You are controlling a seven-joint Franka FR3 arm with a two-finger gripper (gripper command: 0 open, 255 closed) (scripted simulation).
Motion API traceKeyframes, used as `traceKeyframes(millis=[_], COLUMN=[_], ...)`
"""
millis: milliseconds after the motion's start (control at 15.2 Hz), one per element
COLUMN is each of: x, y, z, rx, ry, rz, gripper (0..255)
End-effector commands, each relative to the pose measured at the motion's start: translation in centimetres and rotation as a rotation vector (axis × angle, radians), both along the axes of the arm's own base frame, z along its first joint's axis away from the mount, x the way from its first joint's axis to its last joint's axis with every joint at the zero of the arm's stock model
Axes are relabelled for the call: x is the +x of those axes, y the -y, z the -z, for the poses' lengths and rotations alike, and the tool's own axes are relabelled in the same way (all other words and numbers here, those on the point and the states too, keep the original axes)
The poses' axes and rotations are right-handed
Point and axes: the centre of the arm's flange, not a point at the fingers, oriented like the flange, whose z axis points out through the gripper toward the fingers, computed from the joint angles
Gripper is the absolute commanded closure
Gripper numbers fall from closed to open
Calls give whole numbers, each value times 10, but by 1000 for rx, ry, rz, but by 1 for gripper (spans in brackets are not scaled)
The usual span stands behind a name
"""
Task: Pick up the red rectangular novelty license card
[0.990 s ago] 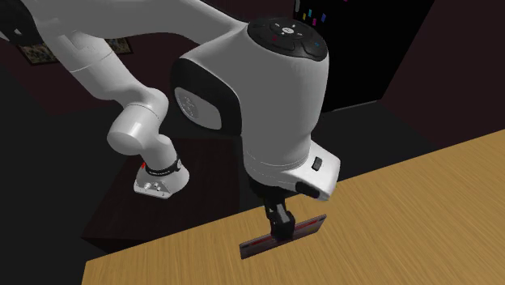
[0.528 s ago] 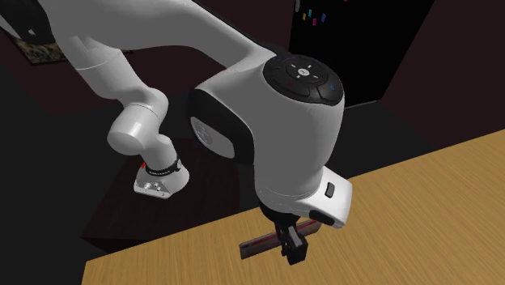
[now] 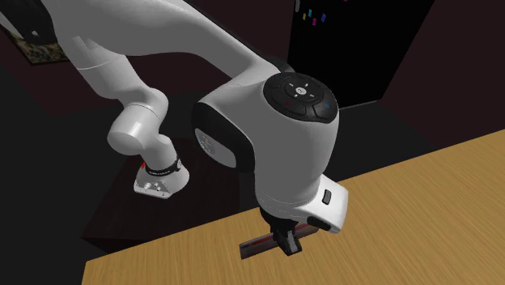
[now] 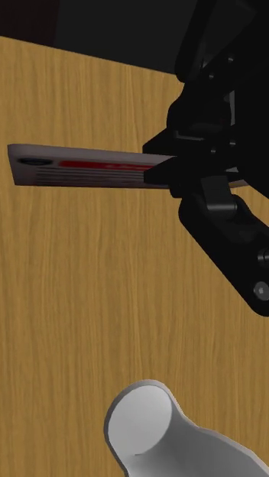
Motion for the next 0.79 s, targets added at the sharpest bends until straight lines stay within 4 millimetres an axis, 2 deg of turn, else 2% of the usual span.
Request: traceKeyframes(millis=[0, 330, 726], x=[0, 0, 0], y=[0, 0, 0], z=[0, 1, -31], rx=[0, 0, 0], ry=[0, 0, 0], rz=[0, 0, 0], gripper=[255, 255, 255])
